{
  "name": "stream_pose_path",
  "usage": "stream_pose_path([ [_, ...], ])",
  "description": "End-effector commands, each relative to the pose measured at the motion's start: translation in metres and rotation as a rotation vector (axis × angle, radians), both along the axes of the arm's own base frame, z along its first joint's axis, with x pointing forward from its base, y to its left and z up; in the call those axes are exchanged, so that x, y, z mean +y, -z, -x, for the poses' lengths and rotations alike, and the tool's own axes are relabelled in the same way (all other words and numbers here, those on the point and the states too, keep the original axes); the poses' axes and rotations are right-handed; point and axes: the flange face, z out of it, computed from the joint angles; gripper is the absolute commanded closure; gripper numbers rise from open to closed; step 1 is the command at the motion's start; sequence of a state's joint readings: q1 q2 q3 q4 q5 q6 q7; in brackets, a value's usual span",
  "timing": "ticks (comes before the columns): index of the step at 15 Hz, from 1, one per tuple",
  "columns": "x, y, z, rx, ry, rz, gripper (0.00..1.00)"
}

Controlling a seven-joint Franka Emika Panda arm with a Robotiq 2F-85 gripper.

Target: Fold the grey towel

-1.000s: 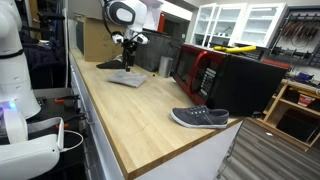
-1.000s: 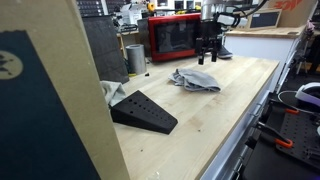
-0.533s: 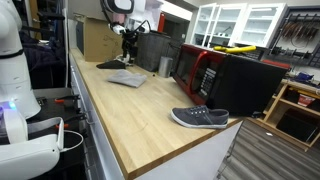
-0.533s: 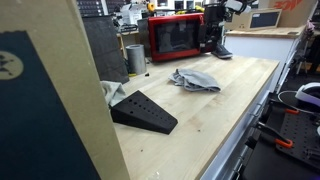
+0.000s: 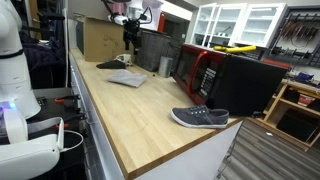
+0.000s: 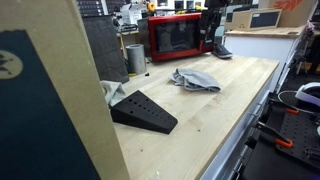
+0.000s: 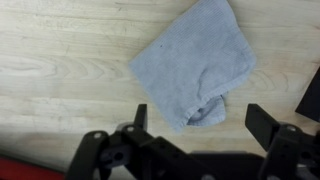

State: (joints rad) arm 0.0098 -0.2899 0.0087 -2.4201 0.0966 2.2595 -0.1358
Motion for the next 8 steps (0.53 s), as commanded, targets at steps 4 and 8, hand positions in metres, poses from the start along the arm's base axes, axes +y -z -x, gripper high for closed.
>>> stream_pose_path([
  [4,0.004,-0.023,0.005,-0.049,-0.012,0.004,0.0],
  [8,0.005,-0.026,0.006,-0.055,-0.015,0.004,0.0],
])
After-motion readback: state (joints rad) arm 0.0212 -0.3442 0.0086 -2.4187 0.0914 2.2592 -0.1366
